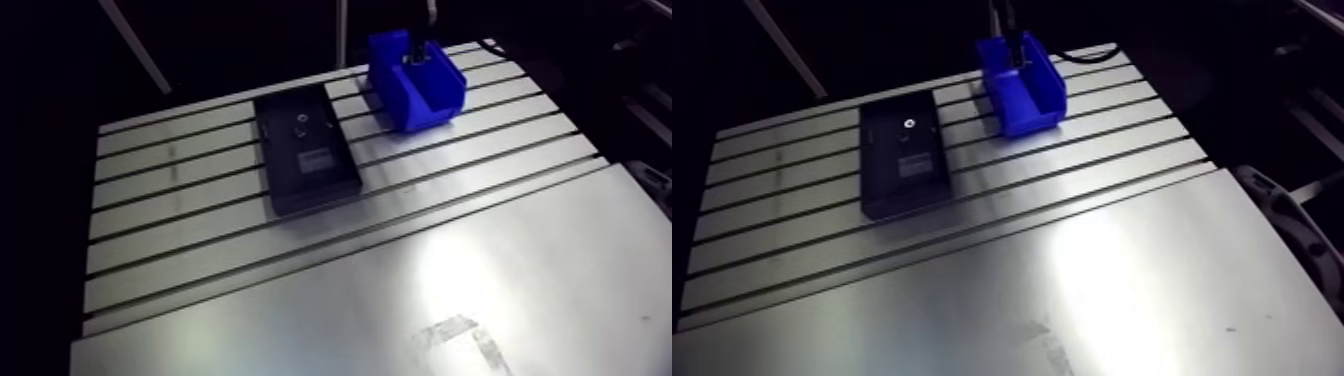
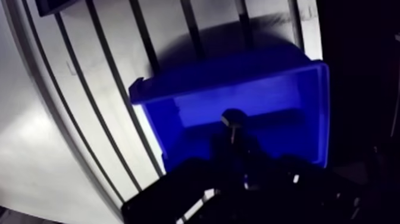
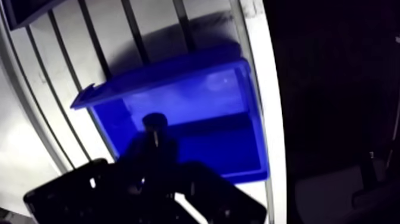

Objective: Pick up the M10 bolt from the tray and put it into the blue bin.

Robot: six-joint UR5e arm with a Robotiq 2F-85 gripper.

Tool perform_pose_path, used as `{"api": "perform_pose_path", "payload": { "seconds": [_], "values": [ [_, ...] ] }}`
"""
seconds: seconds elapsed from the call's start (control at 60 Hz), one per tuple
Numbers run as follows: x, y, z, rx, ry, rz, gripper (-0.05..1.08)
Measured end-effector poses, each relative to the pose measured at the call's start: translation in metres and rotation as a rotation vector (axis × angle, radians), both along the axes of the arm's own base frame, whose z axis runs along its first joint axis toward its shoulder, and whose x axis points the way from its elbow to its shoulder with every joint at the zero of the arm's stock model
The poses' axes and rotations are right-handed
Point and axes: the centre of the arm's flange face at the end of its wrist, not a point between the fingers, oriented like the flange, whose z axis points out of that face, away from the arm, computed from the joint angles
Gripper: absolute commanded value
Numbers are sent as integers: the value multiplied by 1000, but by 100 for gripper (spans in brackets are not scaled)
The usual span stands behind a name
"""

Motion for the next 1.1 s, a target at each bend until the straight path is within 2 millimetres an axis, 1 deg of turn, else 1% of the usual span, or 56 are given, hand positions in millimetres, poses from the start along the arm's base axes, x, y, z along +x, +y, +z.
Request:
{"api": "perform_pose_path", "payload": {
  "seconds": [0.383,0.417,0.433,0.45,0.467,0.483,0.5,0.533,0.567,0.583,0.6,0.617,0.667,0.75,0.833,0.9,1.1],
  "values": [
    [-1,1,-33,-8,-27,-29,103],
    [-1,1,-34,-8,-28,-30,101],
    [-1,1,-35,-8,-29,-31,96],
    [-1,1,-36,-8,-29,-31,96],
    [-1,1,-36,-8,-29,-31,88],
    [-1,1,-37,-8,-30,-31,88],
    [-1,1,-37,-8,-30,-31,75],
    [-1,1,-38,-8,-30,-32,41],
    [-1,1,-39,-7,-30,-32,41],
    [-2,1,-39,-7,-31,-32,22],
    [-2,1,-39,-7,-31,-32,22],
    [-2,1,-40,-7,-31,-33,2],
    [-2,1,-40,-6,-31,-36,0],
    [-2,0,-39,-5,-27,-43,0],
    [-1,-1,-33,-4,-20,-46,0],
    [-1,-2,-24,-2,-12,-47,0],
    [2,-5,13,-6,-4,-45,0]
  ]
}}
